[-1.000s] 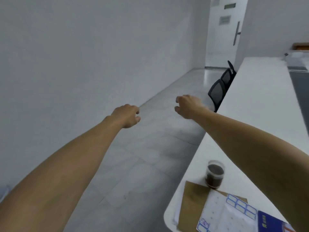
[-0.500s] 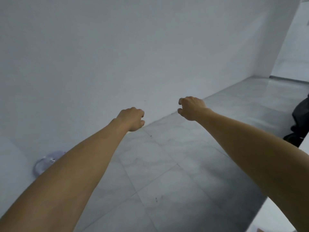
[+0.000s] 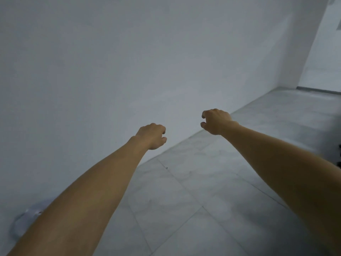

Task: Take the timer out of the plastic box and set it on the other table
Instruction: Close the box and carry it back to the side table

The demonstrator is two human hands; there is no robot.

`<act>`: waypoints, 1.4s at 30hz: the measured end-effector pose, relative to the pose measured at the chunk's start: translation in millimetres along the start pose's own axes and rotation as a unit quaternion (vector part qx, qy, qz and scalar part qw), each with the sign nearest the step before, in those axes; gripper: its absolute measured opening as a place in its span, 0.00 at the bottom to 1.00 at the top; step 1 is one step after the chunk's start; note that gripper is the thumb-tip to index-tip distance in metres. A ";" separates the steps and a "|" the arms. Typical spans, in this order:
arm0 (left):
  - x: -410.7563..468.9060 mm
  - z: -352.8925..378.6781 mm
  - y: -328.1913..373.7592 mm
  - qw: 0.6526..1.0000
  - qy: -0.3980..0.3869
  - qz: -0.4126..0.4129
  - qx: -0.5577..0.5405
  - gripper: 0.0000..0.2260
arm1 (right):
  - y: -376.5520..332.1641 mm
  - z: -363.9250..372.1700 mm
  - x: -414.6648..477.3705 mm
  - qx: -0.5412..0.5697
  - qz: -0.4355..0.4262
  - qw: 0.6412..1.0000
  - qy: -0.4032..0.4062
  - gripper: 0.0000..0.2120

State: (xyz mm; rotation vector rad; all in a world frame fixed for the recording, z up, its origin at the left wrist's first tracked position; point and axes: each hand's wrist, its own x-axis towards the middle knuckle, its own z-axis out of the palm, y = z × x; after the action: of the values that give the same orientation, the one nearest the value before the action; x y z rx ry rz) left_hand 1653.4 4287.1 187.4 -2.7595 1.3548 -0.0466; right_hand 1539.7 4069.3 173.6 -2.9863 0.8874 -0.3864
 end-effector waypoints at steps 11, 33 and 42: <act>245.0 9.2 -2.4 0.995 0.002 0.096 -0.004 0.19 | 77.4 53.7 159.9 -0.031 0.097 0.995 -0.011 0.15; 682.5 8.7 347.6 0.953 -0.018 0.300 -0.030 0.19 | 504.2 85.5 355.3 -0.054 0.330 0.941 -0.047 0.17; 850.2 7.4 481.7 0.945 -0.024 0.324 -0.038 0.20 | 676.6 106.5 452.0 -0.066 0.339 0.937 -0.056 0.17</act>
State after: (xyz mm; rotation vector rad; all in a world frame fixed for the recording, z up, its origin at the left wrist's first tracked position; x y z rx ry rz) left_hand 1793.7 3321.1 142.5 -2.2013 2.2031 0.1078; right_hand 1567.0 3250.5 127.2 -2.5279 1.8754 -0.1357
